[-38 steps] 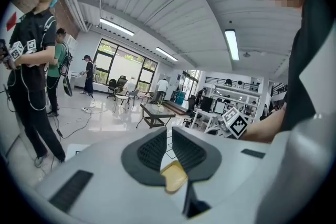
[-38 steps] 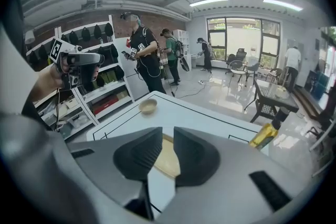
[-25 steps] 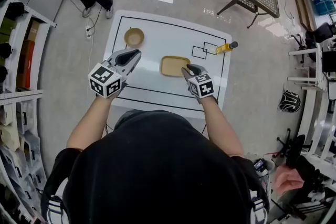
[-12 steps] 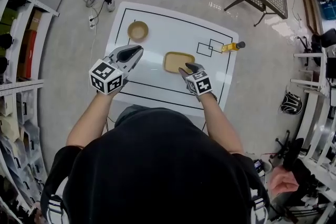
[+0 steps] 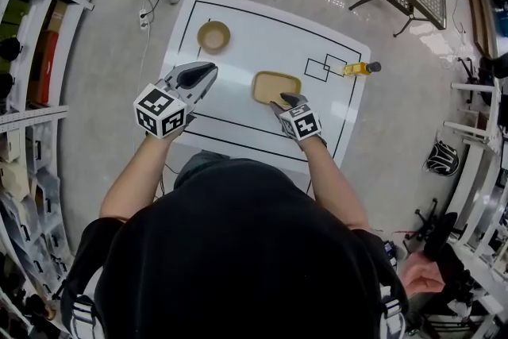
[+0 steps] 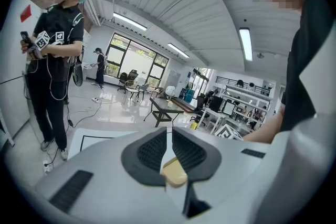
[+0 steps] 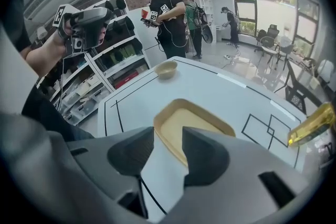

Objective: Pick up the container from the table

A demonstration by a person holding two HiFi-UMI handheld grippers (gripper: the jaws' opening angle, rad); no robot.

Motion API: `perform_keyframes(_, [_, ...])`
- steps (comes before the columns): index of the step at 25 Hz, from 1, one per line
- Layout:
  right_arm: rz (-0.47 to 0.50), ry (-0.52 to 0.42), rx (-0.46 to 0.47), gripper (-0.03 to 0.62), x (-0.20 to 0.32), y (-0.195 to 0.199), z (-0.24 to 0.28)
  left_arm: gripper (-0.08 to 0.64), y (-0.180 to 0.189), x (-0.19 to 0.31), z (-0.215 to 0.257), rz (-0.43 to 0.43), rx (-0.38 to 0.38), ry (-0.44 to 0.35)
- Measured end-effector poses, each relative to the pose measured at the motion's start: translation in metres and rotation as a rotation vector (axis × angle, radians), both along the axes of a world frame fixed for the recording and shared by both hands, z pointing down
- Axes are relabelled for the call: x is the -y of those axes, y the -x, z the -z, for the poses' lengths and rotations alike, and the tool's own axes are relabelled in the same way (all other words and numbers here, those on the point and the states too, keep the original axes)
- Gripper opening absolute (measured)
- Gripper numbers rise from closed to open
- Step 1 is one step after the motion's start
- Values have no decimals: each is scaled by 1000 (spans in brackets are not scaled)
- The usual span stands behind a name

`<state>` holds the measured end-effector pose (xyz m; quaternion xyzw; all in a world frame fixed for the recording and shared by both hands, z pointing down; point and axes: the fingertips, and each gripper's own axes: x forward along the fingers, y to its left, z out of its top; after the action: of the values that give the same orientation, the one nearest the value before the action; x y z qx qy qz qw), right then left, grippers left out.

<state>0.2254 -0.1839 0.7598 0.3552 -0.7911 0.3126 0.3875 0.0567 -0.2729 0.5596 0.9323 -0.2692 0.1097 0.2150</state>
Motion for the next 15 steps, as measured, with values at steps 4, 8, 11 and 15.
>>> perform_keyframes(4, [15,22,-8,175,-4,0,-11,35,2,-1,-5,10,1,12])
perform_keyframes(8, [37,35,-19,175,-5,1,-21,34,1,-3,-11,13,2,20])
perform_keyframes(11, [59,42,-29,175,-7,2,-27,34,1,-2,-14,18,1,27])
perform_keyframes(15, [93,56,-43,175,-11,3,-34,35,2,-3,-19,28,4,34])
